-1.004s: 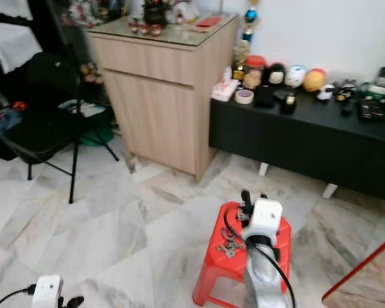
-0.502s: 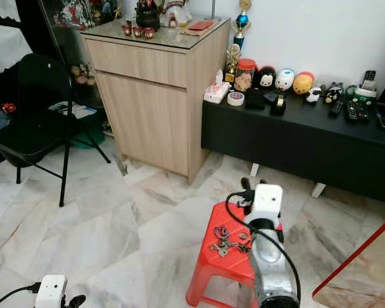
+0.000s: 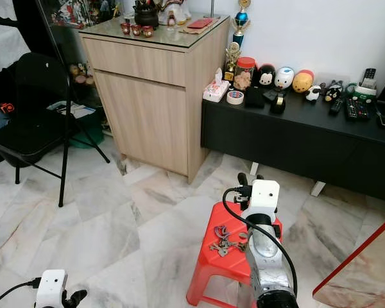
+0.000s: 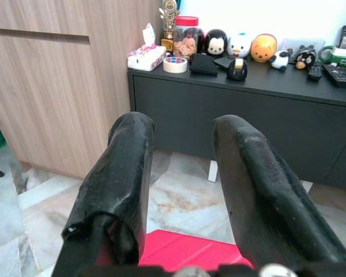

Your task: Hang keys on a hook

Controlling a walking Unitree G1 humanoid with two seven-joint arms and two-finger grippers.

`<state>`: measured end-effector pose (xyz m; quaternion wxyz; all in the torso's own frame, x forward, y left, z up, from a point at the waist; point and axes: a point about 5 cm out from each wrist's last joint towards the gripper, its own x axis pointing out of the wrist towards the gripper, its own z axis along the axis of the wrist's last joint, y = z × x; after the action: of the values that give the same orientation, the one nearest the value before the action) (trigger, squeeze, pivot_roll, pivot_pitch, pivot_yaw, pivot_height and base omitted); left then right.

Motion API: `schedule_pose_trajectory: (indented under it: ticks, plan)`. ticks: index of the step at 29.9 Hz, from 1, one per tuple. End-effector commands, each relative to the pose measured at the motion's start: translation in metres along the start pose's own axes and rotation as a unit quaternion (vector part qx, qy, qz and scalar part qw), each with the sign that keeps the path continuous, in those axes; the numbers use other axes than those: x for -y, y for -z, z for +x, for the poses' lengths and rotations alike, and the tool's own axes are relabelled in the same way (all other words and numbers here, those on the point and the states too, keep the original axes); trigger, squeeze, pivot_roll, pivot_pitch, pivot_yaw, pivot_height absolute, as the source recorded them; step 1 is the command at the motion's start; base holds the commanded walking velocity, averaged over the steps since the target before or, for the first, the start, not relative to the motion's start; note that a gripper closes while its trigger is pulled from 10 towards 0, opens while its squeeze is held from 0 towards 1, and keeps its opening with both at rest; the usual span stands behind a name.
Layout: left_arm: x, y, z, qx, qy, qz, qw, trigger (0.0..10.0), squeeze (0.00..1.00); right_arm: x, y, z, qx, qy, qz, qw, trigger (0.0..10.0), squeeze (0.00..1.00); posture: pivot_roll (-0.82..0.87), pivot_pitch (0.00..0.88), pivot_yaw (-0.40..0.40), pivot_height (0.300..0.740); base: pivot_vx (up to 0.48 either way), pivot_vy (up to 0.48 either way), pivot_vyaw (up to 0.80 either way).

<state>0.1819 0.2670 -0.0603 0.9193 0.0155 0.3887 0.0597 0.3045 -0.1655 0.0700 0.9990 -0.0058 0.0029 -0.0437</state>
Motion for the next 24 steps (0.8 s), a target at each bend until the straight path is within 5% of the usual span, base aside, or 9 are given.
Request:
schedule_pose_trajectory:
  ticks: [1,24]
  plan:
    - [-0.0017,0.0,0.0003,-0.006,-0.007,-0.006,1.0,10.0,0.0,-0.0009,-0.0005,0.0026,-0.006,0.0,-0.002,1.0,10.0,0.0,0.07,0.025,0.002,0.74,0.0,0.0,0.0]
    - [-0.0045,-0.0017,0.0005,-0.008,-0.012,-0.005,1.0,10.0,0.0,-0.0034,-0.0028,0.0049,-0.007,0.001,-0.005,1.0,10.0,0.0,0.06,0.059,0.011,0.702,0.0,0.0,0.0]
